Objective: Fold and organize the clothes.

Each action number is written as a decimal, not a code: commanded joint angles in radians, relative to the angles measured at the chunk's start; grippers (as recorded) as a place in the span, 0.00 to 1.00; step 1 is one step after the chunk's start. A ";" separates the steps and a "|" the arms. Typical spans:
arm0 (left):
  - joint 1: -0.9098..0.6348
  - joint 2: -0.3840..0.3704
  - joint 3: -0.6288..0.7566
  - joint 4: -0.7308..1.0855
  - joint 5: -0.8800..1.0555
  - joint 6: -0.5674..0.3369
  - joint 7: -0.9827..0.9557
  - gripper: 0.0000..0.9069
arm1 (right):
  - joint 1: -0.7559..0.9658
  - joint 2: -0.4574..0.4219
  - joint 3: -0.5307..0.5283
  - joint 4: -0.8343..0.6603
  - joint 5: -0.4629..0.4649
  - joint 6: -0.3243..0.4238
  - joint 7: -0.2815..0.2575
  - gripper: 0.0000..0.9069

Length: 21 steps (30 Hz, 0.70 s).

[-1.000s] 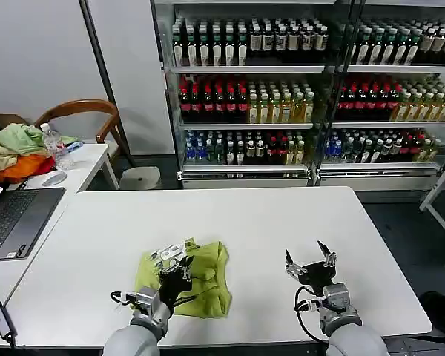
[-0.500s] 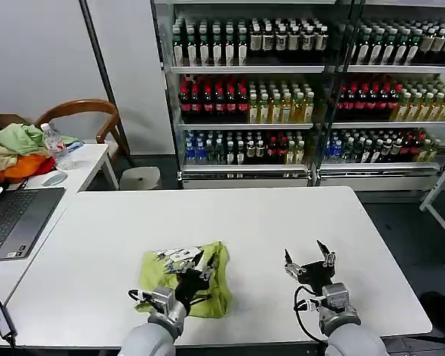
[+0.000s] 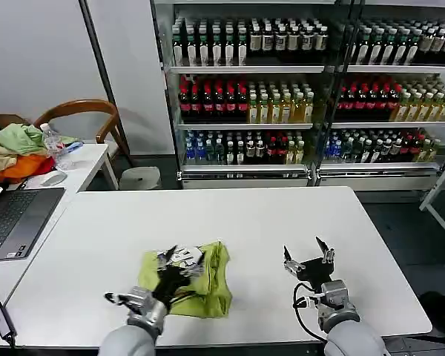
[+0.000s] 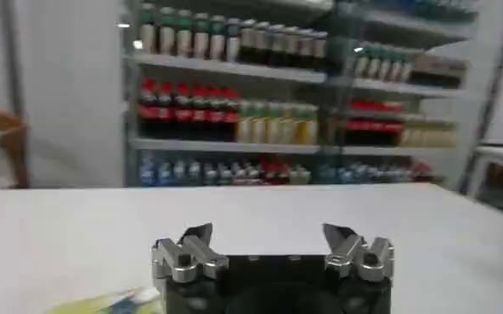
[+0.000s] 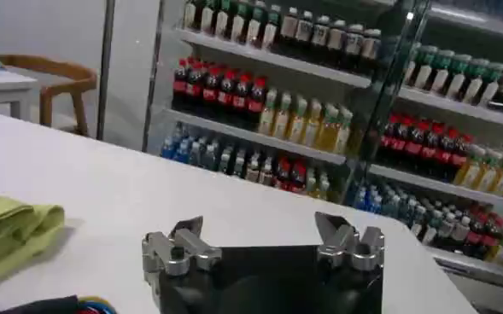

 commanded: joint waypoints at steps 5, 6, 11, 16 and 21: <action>0.059 0.052 -0.201 0.041 -0.214 0.190 -0.154 1.00 | -0.002 -0.008 0.007 0.003 0.003 0.001 0.000 1.00; 0.060 0.049 -0.200 0.041 -0.217 0.200 -0.156 1.00 | -0.003 -0.009 0.007 0.004 0.003 0.000 0.000 1.00; 0.068 0.037 -0.191 0.035 -0.237 0.225 -0.157 1.00 | -0.001 -0.010 0.006 0.009 0.003 -0.002 0.000 1.00; 0.081 0.025 -0.168 0.030 -0.234 0.223 -0.149 1.00 | 0.003 -0.007 0.002 0.002 0.003 -0.001 0.000 1.00; 0.071 0.022 -0.171 0.058 -0.224 0.203 -0.147 0.08 | 0.001 -0.003 0.001 0.002 0.002 -0.001 0.000 1.00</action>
